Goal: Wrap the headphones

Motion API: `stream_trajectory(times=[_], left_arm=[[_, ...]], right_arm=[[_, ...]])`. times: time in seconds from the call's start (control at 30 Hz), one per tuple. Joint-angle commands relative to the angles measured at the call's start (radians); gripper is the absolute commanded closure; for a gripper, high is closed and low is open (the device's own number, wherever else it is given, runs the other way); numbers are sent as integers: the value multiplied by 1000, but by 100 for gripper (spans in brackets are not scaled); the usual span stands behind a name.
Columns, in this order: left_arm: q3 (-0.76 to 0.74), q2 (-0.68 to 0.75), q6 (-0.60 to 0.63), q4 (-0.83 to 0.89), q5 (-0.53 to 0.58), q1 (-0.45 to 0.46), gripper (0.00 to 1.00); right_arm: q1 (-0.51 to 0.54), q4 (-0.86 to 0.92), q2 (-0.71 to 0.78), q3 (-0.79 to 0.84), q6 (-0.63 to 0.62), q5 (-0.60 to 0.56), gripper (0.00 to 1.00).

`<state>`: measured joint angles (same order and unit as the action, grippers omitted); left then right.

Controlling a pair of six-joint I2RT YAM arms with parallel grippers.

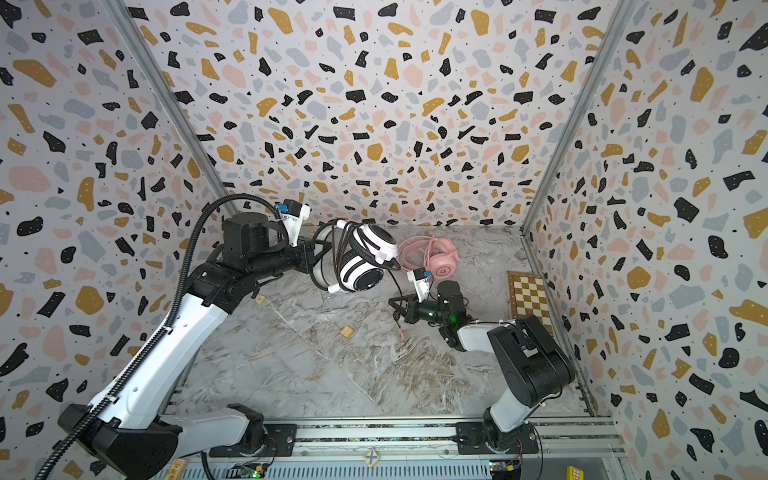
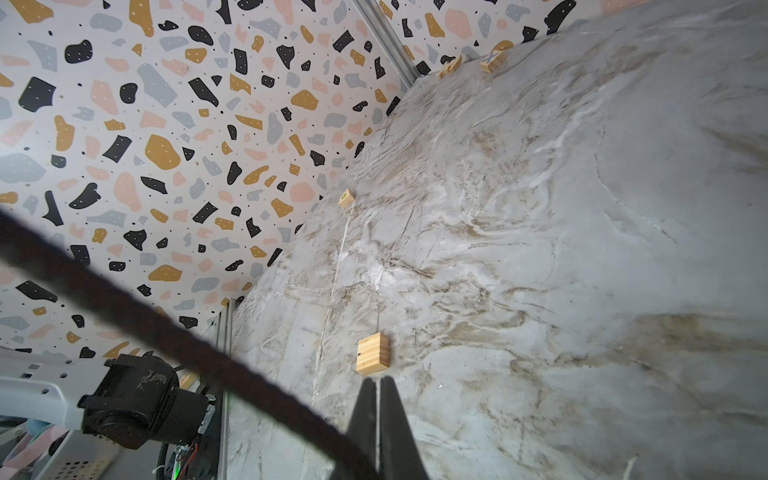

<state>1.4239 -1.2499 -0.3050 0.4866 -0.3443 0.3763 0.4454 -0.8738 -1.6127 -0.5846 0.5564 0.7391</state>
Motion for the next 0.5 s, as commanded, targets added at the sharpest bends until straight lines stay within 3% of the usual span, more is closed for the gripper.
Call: stream_trajectory(times=[0.0,0.17,0.3,0.47], left_arm=[[21,20,-115,-123,166,-16,100],[-66,28,-261,-208,425,-15,100],[-89,9,-309,-230,621,-14,100],[-99,-29,-339,-257,776,-14,100]], right_arm=[[9,52,58,18,-27,-20,95],[92,237,160,12,-109,-111,94],[189,424,257,-23,-181,-185,94],[321,651,384,-84,-254,-282,94]])
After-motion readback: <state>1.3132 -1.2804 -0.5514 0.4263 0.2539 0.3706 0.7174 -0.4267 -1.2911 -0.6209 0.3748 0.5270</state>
